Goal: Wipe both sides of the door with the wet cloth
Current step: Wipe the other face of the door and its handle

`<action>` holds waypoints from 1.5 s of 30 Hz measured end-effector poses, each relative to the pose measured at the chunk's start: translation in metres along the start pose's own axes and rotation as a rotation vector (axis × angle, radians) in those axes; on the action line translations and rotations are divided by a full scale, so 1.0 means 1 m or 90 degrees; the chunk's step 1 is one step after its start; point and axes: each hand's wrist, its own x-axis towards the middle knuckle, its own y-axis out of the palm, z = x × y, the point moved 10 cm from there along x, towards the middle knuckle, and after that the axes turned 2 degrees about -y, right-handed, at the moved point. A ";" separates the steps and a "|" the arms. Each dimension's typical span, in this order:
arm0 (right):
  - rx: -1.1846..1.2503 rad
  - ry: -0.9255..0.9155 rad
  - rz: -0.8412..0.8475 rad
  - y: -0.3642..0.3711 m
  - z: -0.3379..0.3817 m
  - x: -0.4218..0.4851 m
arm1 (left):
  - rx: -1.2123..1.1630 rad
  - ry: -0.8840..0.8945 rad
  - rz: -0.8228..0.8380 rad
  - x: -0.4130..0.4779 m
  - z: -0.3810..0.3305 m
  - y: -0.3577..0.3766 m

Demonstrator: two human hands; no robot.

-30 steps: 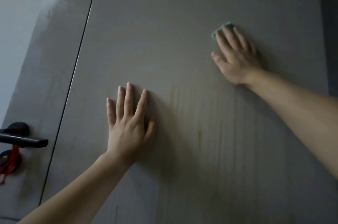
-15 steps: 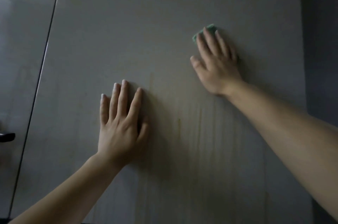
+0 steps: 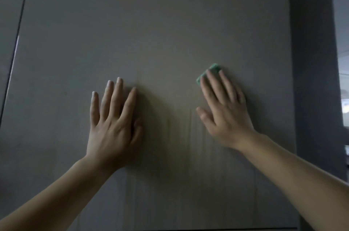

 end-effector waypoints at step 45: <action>-0.018 -0.102 0.073 -0.008 -0.025 0.125 | 0.016 0.060 0.015 0.000 -0.053 0.021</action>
